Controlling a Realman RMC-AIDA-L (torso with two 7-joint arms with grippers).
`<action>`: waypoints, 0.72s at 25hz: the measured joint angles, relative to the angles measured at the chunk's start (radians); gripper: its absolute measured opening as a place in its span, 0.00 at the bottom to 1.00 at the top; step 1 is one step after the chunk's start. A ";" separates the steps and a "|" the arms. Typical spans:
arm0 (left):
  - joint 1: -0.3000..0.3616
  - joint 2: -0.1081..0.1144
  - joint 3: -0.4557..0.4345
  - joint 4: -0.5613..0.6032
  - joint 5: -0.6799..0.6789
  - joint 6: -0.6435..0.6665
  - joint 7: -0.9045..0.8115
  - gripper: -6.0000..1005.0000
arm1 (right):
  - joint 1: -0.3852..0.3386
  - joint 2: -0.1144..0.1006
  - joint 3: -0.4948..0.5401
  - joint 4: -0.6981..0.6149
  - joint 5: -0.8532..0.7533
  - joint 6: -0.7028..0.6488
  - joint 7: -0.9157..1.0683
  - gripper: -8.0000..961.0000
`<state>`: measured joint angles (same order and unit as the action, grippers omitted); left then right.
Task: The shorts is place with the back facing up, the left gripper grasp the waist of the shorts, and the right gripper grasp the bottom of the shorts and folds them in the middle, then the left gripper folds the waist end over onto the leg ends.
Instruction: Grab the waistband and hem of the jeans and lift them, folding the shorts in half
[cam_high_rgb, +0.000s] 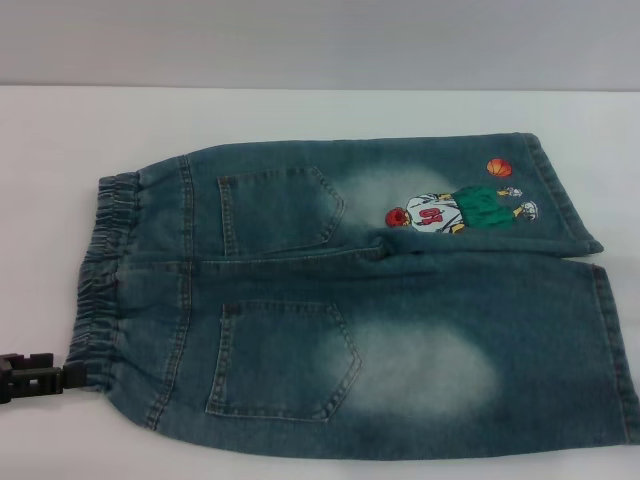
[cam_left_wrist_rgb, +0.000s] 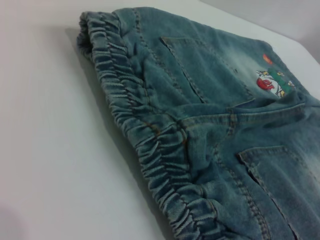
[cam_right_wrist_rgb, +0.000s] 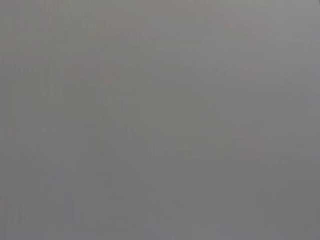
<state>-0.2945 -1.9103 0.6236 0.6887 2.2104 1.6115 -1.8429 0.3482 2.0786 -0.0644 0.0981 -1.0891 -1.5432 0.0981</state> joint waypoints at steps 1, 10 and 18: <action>0.000 0.000 0.001 0.000 0.001 -0.001 -0.001 0.84 | 0.000 0.000 0.000 0.000 0.000 0.000 0.000 0.71; -0.003 0.001 0.002 0.000 0.002 -0.005 -0.002 0.84 | 0.000 0.000 0.000 0.000 0.000 0.002 0.000 0.71; -0.009 -0.007 -0.007 0.000 0.033 -0.009 -0.002 0.84 | -0.003 0.000 0.000 0.000 0.000 0.000 0.000 0.71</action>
<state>-0.3032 -1.9172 0.6169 0.6891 2.2437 1.6029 -1.8454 0.3454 2.0786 -0.0644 0.0981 -1.0892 -1.5435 0.0981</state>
